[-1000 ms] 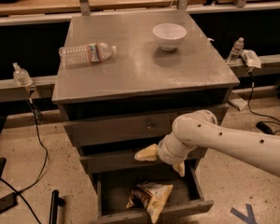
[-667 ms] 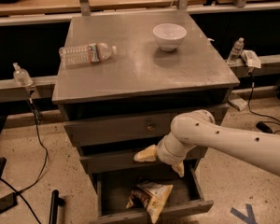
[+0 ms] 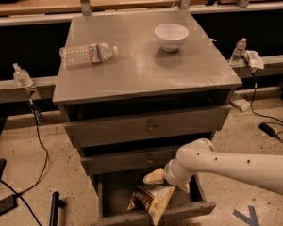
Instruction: Pick brown chip bag from bottom drawer and place on counter
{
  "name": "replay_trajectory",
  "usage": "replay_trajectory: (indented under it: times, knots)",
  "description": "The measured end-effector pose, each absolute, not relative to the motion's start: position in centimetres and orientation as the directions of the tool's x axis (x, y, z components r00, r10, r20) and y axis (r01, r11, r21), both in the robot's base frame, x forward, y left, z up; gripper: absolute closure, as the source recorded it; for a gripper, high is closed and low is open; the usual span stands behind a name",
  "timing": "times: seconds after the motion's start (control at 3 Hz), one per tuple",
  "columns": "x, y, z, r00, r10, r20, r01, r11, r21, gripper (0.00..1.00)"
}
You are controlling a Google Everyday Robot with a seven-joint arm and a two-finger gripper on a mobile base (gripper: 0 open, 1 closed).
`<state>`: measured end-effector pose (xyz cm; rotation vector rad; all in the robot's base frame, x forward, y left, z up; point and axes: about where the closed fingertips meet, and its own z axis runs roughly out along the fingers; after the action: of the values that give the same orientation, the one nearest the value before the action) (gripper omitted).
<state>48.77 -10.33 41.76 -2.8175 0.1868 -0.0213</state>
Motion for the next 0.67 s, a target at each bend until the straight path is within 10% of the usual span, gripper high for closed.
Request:
replay_trajectory:
  times: [0.67]
  knots:
    - [48.0, -10.9, 36.2, 0.994, -0.112, -0.01, -0.11, -0.951, -0.288, 0.0]
